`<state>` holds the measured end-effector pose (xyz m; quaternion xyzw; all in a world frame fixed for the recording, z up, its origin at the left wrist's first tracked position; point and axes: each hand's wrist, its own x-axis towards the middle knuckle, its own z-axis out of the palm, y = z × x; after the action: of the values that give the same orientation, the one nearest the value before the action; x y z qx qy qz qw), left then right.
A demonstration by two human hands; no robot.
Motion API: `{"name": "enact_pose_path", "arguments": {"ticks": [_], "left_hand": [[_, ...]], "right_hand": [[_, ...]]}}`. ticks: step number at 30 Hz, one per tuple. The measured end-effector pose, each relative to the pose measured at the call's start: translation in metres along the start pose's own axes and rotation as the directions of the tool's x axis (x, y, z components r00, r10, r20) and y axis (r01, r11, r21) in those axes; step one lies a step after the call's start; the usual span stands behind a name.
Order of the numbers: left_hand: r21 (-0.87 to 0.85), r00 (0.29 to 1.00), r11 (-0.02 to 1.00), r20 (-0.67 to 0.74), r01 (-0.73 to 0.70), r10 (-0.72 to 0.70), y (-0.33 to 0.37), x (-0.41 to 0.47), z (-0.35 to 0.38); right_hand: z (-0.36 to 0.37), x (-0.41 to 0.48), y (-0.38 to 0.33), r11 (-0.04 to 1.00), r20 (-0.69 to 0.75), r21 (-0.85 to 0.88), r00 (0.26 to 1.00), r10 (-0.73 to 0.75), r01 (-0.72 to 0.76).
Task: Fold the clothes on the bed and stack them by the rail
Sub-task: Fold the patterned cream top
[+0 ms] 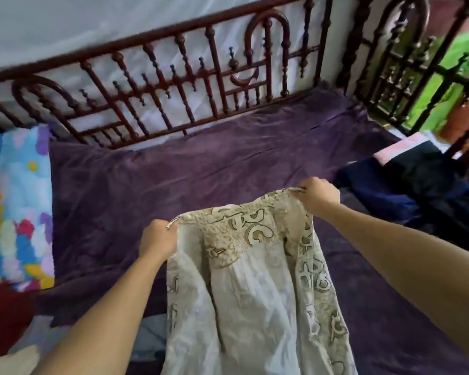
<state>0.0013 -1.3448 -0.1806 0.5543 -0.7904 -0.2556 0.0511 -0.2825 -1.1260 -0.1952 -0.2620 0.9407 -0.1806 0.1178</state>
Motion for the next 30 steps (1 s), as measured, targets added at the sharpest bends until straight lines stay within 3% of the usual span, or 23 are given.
{"name": "enact_pose_path", "arguments": {"ticks": [4, 6, 9, 12, 14, 16, 18, 21, 25, 27, 30], "left_hand": [[0.020, 0.993, 0.995, 0.072, 0.097, -0.098, -0.004, 0.046, 0.065], [-0.001, 0.991, 0.994, 0.087, 0.106, -0.106, -0.005, 0.068, 0.086], [0.117, 0.996, 0.990, 0.026, 0.085, -0.088, 0.000, 0.100, 0.122], [0.305, 0.993, 0.948, -0.051, -0.090, 0.111, 0.017, 0.107, 0.152], [0.312, 0.964, 0.913, 0.044, -0.263, 0.262, 0.037, 0.104, 0.180], [0.248, 0.923, 0.895, 0.208, -0.370, 0.323, 0.060, 0.096, 0.215], [0.258, 0.839, 0.816, 0.341, -0.517, 0.424, 0.080, 0.086, 0.255], [0.289, 0.614, 0.551, 0.501, -0.783, 0.610, 0.108, 0.070, 0.314], [0.280, 0.344, 0.202, 0.705, -0.938, 0.620, 0.137, 0.055, 0.379], [0.282, 0.282, 0.092, 0.763, -0.955, 0.581, 0.142, 0.049, 0.395], [0.333, 0.296, 0.059, 0.730, -0.941, 0.616, 0.138, 0.055, 0.392]], "right_hand": [[0.071, 0.056, 0.014, 0.983, 0.128, 0.049, 0.977, 0.171, -0.179], [0.096, 0.074, 0.016, 0.969, 0.158, 0.133, 0.969, 0.188, -0.209], [0.131, 0.092, 0.029, 0.960, 0.152, 0.214, 0.977, 0.149, -0.179], [0.159, 0.067, 0.060, 0.943, 0.144, 0.238, 0.968, 0.204, -0.234], [0.183, 0.032, 0.091, 0.935, 0.220, 0.152, 0.933, 0.285, -0.322], [0.210, -0.013, 0.118, 0.904, 0.315, 0.068, 0.869, 0.381, -0.421], [0.232, -0.054, 0.137, 0.871, 0.379, 0.009, 0.808, 0.451, -0.491], [0.257, -0.097, 0.155, 0.864, 0.454, -0.081, 0.753, 0.476, -0.497], [0.273, -0.133, 0.168, 0.873, 0.411, -0.017, 0.793, 0.450, -0.487], [0.276, -0.148, 0.172, 0.857, 0.349, 0.081, 0.819, 0.455, -0.510], [0.275, -0.164, 0.175, 0.770, 0.420, 0.231, 0.774, 0.473, -0.595]]}}
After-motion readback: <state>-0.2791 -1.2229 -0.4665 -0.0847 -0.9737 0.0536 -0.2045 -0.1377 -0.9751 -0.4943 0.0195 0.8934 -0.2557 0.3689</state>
